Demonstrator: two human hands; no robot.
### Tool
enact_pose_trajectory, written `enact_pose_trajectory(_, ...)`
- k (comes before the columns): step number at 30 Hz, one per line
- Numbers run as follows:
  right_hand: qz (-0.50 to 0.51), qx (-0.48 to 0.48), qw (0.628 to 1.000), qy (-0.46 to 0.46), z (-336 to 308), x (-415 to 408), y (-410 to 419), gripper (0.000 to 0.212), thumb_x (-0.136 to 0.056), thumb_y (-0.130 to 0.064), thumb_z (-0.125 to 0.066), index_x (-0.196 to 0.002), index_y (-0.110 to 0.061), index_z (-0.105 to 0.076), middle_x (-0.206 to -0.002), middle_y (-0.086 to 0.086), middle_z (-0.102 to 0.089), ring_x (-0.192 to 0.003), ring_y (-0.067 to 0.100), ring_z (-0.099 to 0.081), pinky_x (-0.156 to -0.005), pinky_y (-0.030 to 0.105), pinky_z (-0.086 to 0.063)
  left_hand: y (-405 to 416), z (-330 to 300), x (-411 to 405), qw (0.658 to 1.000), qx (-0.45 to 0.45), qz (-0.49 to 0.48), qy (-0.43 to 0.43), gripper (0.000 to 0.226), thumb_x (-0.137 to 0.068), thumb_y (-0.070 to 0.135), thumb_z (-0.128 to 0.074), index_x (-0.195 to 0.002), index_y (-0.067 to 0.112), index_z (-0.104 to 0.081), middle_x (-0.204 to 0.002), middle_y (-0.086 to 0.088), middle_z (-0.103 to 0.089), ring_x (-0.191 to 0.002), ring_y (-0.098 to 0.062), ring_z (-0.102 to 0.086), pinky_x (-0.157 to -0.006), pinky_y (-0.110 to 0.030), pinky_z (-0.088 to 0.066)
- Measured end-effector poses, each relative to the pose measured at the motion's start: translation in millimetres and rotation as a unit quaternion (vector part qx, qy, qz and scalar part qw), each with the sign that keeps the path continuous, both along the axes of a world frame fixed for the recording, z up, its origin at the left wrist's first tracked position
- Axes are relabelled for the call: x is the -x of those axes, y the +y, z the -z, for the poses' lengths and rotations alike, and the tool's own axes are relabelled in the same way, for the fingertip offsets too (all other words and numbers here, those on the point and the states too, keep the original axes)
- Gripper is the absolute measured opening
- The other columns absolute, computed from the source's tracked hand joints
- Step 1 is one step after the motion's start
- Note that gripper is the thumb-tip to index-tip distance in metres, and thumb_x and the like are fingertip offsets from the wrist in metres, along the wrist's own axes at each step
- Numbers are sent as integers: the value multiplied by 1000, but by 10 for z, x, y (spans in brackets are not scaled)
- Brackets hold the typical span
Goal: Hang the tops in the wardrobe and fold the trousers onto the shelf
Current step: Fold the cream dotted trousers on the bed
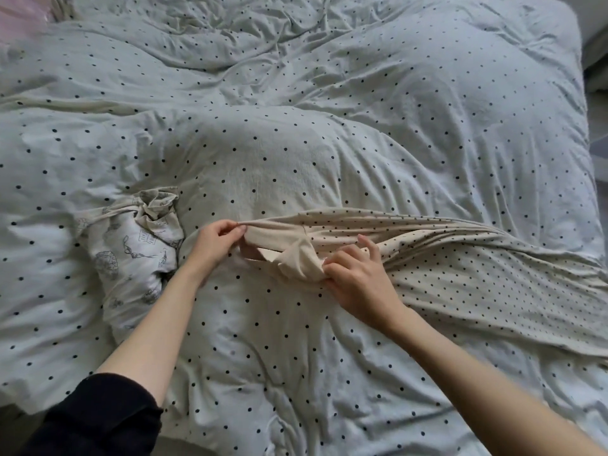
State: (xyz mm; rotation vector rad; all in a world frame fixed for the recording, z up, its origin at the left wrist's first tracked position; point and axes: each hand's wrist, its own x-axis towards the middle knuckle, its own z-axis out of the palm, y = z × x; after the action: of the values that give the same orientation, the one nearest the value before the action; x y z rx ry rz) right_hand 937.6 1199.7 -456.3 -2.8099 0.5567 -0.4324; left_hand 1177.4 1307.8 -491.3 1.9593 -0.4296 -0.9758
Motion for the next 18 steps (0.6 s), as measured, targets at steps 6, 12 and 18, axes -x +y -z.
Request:
enact_pose_trajectory(6, -89, -36, 995, -10, -106, 21, 95, 12, -78, -14, -64, -79, -20, -74, -72, -5, -69, -68, 19, -63, -89, 41, -46, -169, -35, -1, 994, 40, -89, 40, 15, -97, 12, -50, -83, 15, -57, -76, -1, -60, -64, -8, -57, -57, -15, -51)
enact_pose_trajectory(12, -7, -201, 979, 24, -302, -526, -205, 11, -81, -19, -69, -88, -13, -75, -84, 3, -72, -82, 24, -63, -82, 40, -41, -121, -69, 34, 981, 41, -152, 115, 22, -99, 21, -46, -116, 8, -47, -87, -6, -63, -71, -17, -63, -56, -22, -52)
enact_pose_trajectory(18, 148, -351, 907, 179, -7, -1133, -523, 16, -89, -33, -59, -91, -20, -69, -96, 0, -68, -94, 20, -60, -91, 41, -45, 48, -67, 306, 982, 30, -92, 162, 34, -85, 45, -56, -108, 22, -47, -119, -14, -57, -95, -27, -62, -83, -43, -49)
